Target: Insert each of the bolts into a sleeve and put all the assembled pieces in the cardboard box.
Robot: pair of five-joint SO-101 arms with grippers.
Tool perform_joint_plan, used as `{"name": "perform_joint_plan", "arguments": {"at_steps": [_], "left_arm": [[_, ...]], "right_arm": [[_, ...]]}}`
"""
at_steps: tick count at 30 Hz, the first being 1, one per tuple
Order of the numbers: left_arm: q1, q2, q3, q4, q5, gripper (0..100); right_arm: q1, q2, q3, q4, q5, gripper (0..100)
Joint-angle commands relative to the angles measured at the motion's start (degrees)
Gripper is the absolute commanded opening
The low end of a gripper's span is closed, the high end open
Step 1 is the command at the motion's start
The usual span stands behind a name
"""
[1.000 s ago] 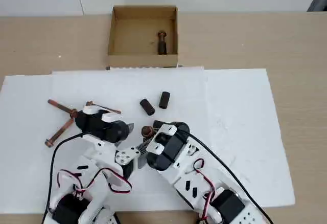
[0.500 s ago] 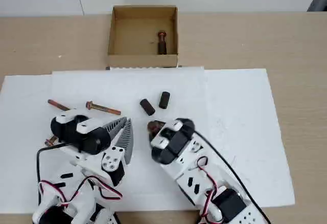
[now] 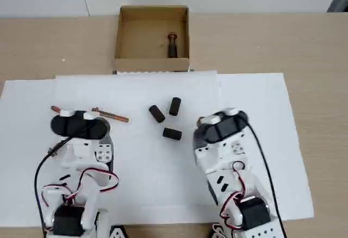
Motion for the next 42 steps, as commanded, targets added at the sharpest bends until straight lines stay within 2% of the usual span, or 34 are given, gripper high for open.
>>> {"name": "perform_joint_plan", "arguments": {"at_steps": [1,5,9,29,36,42], "left_arm": [[-0.5,-0.4,4.3,-0.2,-0.4,1],[-0.6,-0.5,6.5,-0.2,-0.4,1],[-0.6,-0.5,6.7,0.1,-0.4,1],[-0.7,-0.5,9.4,-0.2,-0.2,1],[-0.7,-0.5,9.4,-0.2,-0.2,1],[-0.7,-0.5,9.4,-0.2,-0.2,1]], "right_arm": [[1.1,-0.8,-7.2,2.0,-1.0,0.3],[1.1,0.6,-12.0,5.1,-1.0,0.3],[1.1,8.8,-19.3,6.0,-1.2,0.3],[1.3,85.2,-83.8,-7.4,-0.7,0.3],[1.3,108.7,-103.6,-12.6,4.8,0.3],[0.6,126.6,-115.2,-19.4,11.6,0.3]]}}
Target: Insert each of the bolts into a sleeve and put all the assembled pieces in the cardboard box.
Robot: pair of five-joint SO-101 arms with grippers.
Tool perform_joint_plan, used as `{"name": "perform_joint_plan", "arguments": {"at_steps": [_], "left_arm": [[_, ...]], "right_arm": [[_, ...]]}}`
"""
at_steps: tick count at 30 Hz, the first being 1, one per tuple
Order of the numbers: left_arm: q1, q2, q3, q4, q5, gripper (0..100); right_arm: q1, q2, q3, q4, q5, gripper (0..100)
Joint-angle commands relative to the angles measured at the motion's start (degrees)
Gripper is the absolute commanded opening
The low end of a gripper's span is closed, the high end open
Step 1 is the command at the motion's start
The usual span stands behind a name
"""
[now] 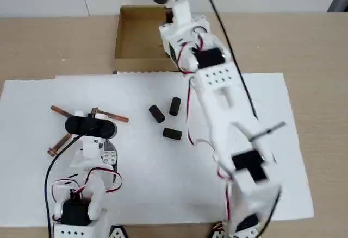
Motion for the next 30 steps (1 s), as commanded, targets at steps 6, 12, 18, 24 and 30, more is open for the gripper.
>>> {"name": "perform_joint_plan", "arguments": {"at_steps": [6,12,18,24,30], "left_arm": [[-0.3,-0.6,-0.3,-0.2,0.1,1],[-0.3,-0.6,-0.3,-0.2,0.1,1],[-0.3,-0.6,-0.3,-0.2,0.1,1],[-0.3,-0.6,-0.2,-0.2,0.1,1],[-0.3,-0.6,-0.2,-0.2,0.1,1]], "right_arm": [[-3.1,17.3,-14.2,-10.6,14.8,0.4],[-5.8,24.4,-14.6,-13.9,25.8,0.8],[-7.2,27.4,-14.6,-13.8,29.2,11.4],[-7.3,27.7,-14.6,-13.7,29.2,16.1],[-7.0,27.2,-14.7,-13.7,29.1,4.8]]}}
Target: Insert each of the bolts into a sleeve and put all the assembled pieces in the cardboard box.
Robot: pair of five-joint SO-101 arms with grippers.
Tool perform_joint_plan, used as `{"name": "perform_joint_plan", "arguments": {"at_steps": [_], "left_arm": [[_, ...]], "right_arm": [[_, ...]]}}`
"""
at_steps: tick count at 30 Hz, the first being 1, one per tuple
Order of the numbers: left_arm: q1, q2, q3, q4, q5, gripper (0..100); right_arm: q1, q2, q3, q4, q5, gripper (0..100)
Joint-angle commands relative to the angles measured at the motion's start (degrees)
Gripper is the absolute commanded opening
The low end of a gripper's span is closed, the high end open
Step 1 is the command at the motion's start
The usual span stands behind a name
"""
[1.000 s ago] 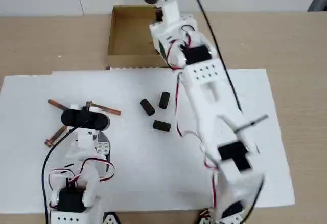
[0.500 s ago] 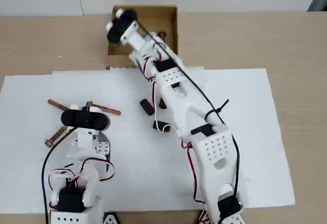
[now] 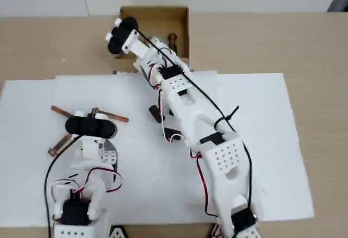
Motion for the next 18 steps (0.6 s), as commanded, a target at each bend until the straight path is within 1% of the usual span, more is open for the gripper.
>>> {"name": "perform_joint_plan", "arguments": {"at_steps": [1,2,4,8,12,18], "left_arm": [[-0.3,-0.6,-0.2,-0.2,0.1,1],[-0.3,-0.6,-0.2,-0.2,0.1,1],[-0.3,-0.6,-0.2,-0.2,0.1,1],[-0.3,-0.6,-0.2,-0.2,0.1,1],[-0.3,-0.6,-0.2,-0.2,0.1,1],[-0.3,-0.6,-0.2,-0.2,0.1,1]], "right_arm": [[0.3,-1.8,-3.0,-1.1,0.5,1.8],[0.4,-2.8,-3.0,-1.0,0.5,0.0],[0.5,-5.5,-3.0,0.8,0.4,0.9],[0.4,-10.9,-3.0,10.2,-0.4,0.2],[0.5,-17.9,-3.0,18.9,-7.7,0.2],[0.5,-27.2,-3.0,30.7,-13.6,0.2]]}}
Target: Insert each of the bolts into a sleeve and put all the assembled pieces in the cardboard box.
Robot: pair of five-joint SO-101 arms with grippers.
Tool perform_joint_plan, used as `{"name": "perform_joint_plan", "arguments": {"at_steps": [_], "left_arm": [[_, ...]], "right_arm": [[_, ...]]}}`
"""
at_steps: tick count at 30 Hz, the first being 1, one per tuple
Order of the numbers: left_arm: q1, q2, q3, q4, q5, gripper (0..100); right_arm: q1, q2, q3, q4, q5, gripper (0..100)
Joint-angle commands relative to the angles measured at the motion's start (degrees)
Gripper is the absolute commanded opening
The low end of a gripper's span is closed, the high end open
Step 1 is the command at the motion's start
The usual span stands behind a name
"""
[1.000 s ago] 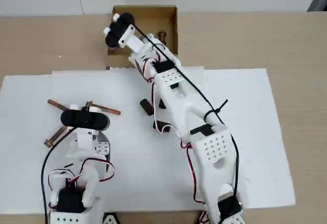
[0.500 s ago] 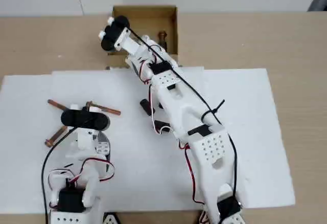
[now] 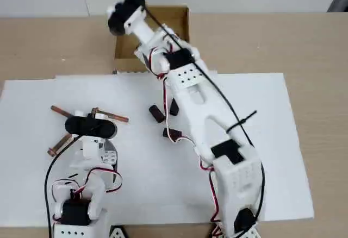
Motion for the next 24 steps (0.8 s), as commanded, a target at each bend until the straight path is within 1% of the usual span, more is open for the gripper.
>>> {"name": "perform_joint_plan", "arguments": {"at_steps": [1,7,13,17,24], "left_arm": [[-0.3,-0.6,-0.2,-0.2,0.1,1],[-0.3,-0.6,-0.2,-0.2,0.1,1],[-0.3,-0.6,-0.2,-0.2,0.1,1],[-0.3,-0.6,-0.2,-0.2,0.1,1],[-0.3,-0.6,-0.2,-0.2,0.1,1]], "right_arm": [[0.6,-8.0,-3.0,5.8,-3.6,0.2],[0.7,-13.8,-3.0,15.7,-7.9,0.2],[0.8,-19.8,-3.0,26.4,-14.4,0.2],[1.0,-22.5,-3.0,34.2,-17.2,0.2],[2.9,-24.1,-2.9,45.8,-29.1,0.3]]}}
